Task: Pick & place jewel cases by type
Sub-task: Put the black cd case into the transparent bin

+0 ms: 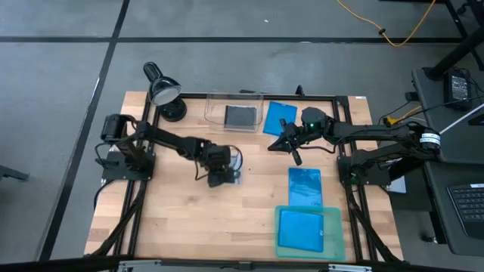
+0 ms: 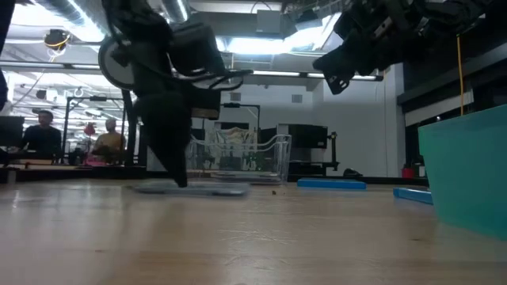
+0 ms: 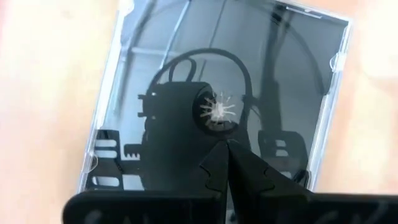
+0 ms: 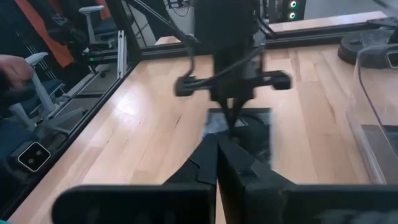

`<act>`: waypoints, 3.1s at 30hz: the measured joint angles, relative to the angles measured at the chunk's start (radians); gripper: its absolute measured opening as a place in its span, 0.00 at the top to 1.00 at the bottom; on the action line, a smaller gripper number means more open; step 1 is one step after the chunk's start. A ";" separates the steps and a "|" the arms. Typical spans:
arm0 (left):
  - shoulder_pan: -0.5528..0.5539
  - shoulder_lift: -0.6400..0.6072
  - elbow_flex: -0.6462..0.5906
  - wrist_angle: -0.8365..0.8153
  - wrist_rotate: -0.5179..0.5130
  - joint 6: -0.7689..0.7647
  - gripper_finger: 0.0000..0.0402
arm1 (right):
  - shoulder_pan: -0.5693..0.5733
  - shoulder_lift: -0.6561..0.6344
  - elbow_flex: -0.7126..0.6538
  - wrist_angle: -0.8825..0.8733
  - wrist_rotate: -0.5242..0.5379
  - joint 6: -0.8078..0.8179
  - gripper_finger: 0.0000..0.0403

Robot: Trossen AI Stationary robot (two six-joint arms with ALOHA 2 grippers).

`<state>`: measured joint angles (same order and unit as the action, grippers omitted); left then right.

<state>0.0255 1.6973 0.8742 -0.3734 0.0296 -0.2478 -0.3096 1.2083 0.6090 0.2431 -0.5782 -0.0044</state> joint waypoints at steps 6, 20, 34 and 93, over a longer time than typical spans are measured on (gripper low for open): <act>0.114 0.003 -0.001 0.042 0.021 0.049 1.00 | 0.000 0.000 0.000 -0.003 0.006 0.001 0.95; 0.127 -0.202 0.114 -0.050 0.097 -0.043 1.00 | 0.000 0.000 0.000 -0.119 0.105 -0.005 0.97; 0.101 -0.515 -0.050 -0.252 -0.037 -0.600 0.99 | 0.004 0.112 0.001 -0.177 0.271 -0.104 0.97; 0.074 -0.192 -0.361 0.486 -0.001 -0.972 0.52 | 0.100 0.747 0.421 -0.295 0.219 -0.169 0.97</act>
<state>0.0990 1.5054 0.5133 0.1124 0.0286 -1.2201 -0.2100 1.9553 1.0298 -0.0517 -0.3591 -0.1730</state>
